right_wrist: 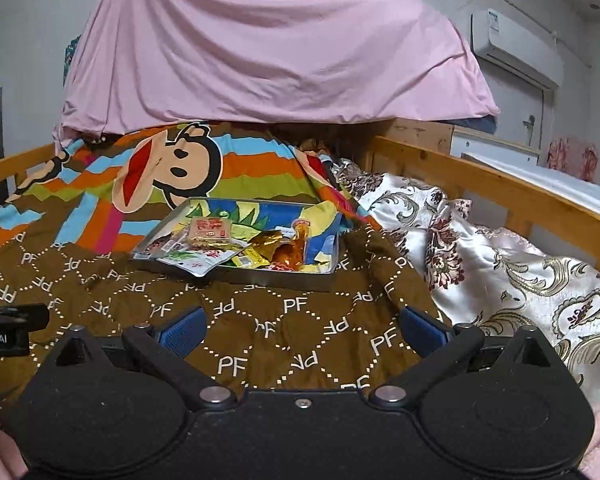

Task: Organize snacks

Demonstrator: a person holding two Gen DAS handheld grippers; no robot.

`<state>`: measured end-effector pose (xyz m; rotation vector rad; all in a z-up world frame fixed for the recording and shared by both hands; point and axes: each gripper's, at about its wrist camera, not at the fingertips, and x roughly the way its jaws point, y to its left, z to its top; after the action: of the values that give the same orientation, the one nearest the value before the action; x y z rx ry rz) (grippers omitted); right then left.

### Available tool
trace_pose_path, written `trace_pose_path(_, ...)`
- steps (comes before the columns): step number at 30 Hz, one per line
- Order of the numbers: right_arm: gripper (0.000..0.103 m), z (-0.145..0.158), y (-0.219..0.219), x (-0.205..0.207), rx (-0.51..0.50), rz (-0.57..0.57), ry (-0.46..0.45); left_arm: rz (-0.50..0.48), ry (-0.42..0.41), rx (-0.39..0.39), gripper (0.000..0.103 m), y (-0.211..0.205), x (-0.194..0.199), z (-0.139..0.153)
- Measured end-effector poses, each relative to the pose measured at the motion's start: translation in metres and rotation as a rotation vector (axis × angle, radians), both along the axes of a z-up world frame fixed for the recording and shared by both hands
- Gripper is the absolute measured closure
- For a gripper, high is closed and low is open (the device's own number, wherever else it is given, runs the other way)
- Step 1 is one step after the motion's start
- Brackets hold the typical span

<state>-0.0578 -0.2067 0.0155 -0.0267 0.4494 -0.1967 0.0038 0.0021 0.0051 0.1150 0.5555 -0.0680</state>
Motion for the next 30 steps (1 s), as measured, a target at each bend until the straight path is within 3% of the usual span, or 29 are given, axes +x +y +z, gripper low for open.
trace_pose_path(7, 0.001, -0.007, 0.016, 0.007, -0.069, 0.049, 0.041, 0.005, 0.002, 0.050, 0.001, -0.008, 0.000, -0.002)
trace_pose_path(18, 0.001, -0.013, -0.001, 0.015, 0.016, -0.011, 0.097, -0.005, 0.008, 0.046, 0.001, -0.005, 0.001, -0.004)
trace_pose_path(30, 0.001, -0.015, 0.002, 0.016, -0.004, 0.009, 0.119, -0.009, 0.017, 0.058, 0.000, -0.007, 0.001, -0.006)
